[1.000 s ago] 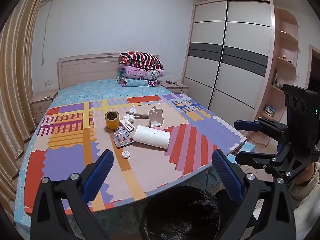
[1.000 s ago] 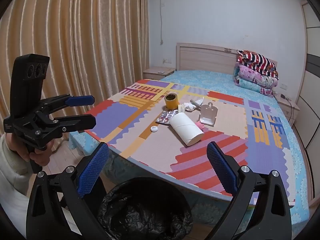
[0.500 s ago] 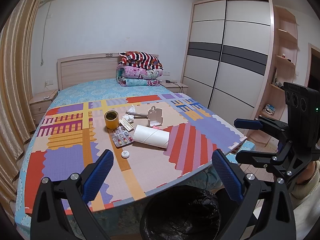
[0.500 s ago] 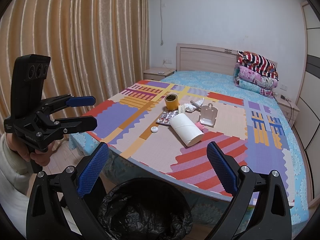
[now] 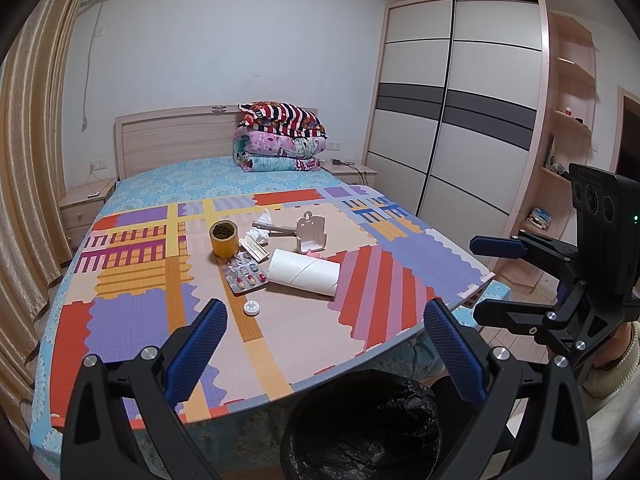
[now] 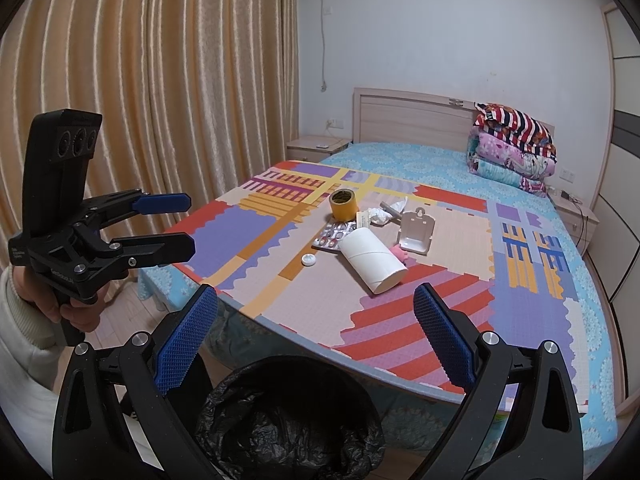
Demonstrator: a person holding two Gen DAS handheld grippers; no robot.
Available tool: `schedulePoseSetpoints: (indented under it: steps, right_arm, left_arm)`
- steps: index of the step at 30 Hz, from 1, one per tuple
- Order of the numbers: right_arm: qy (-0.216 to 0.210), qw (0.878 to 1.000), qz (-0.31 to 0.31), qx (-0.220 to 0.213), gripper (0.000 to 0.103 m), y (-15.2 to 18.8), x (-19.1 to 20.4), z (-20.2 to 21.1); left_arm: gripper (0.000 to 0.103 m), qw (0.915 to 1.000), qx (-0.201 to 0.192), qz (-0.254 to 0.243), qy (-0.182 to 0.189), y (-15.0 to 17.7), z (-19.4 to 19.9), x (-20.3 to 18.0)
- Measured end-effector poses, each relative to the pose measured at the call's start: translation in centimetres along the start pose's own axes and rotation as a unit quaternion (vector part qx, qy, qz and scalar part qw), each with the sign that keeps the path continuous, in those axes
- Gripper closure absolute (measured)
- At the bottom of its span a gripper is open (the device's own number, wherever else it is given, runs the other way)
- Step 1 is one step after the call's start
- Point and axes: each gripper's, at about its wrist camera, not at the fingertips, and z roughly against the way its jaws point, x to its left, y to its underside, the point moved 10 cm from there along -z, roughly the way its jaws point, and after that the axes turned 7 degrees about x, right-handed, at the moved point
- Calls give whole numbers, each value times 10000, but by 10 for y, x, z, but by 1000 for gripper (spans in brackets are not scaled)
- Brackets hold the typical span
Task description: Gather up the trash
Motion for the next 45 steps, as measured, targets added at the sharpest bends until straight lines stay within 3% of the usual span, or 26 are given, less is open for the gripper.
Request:
schedulePoseSetpoints:
  steps: [45]
  right_arm:
    - [12, 10000, 0, -7, 4, -2, -5, 4]
  left_arm:
    - [8, 10000, 32, 8, 57, 2, -3, -2]
